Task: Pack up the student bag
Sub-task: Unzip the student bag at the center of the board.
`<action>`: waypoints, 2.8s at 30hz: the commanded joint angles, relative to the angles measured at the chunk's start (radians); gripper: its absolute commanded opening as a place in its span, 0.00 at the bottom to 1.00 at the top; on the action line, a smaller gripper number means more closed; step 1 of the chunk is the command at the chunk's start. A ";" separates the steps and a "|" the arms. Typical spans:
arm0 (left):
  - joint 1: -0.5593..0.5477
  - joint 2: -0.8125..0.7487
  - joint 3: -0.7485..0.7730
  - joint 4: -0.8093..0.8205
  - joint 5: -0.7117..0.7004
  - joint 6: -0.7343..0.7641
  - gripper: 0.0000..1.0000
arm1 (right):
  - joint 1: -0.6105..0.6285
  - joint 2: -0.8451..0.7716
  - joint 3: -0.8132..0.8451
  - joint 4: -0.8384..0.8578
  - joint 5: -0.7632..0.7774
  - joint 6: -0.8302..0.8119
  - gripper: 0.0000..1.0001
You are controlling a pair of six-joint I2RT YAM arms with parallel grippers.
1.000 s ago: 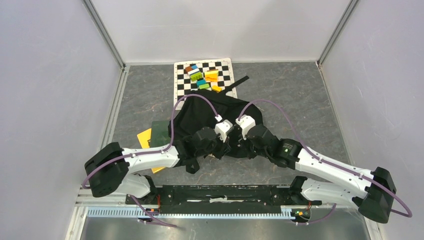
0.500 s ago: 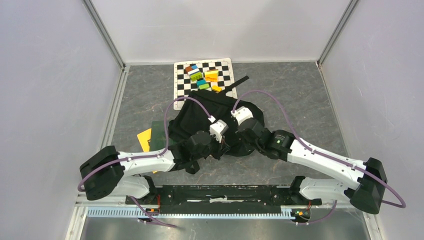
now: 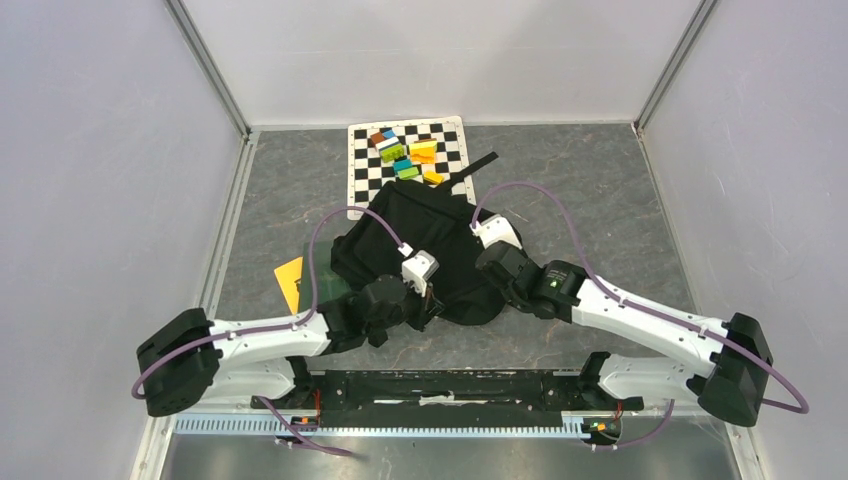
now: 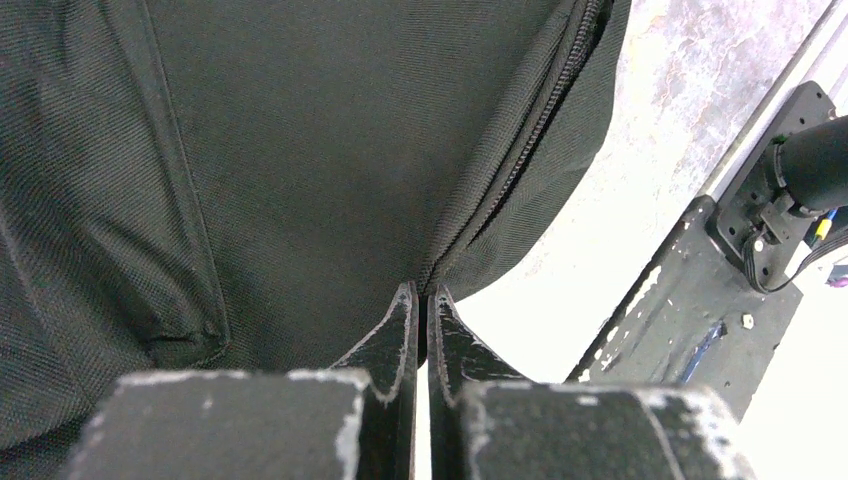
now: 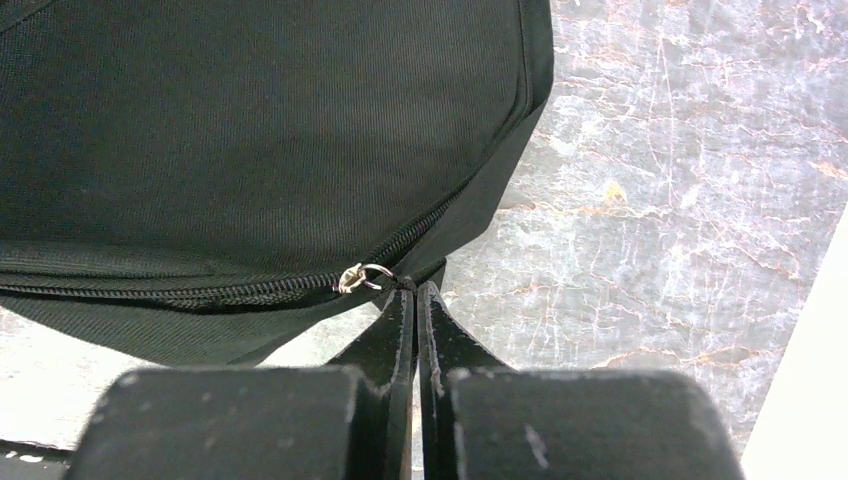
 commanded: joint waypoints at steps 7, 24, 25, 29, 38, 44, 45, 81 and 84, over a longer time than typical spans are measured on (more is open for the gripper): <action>-0.015 -0.094 0.118 -0.221 -0.043 0.014 0.72 | -0.023 -0.077 -0.058 0.245 -0.171 0.012 0.00; -0.017 0.212 0.270 0.026 0.063 -0.019 0.89 | -0.022 -0.114 -0.103 0.272 -0.201 0.038 0.00; -0.017 0.226 0.276 0.033 0.069 -0.021 0.76 | -0.021 -0.111 -0.102 0.272 -0.203 0.036 0.00; -0.016 0.277 0.317 0.004 0.096 -0.036 0.30 | -0.018 -0.112 -0.099 0.257 -0.185 0.033 0.00; -0.023 0.248 0.223 0.015 0.100 -0.075 0.02 | -0.018 -0.038 -0.032 0.036 0.155 0.072 0.00; -0.044 0.207 0.170 -0.044 0.129 -0.058 0.02 | -0.036 -0.007 -0.020 0.042 0.216 0.047 0.00; -0.049 0.199 0.171 -0.080 0.121 -0.048 0.02 | -0.042 -0.004 -0.020 0.050 0.220 0.036 0.00; -0.216 0.154 0.433 -0.365 -0.131 -0.077 0.97 | -0.338 -0.146 -0.215 0.308 -0.357 -0.171 0.00; -0.212 0.254 0.535 -0.386 -0.159 -0.054 1.00 | -0.338 -0.171 -0.222 0.298 -0.380 -0.163 0.00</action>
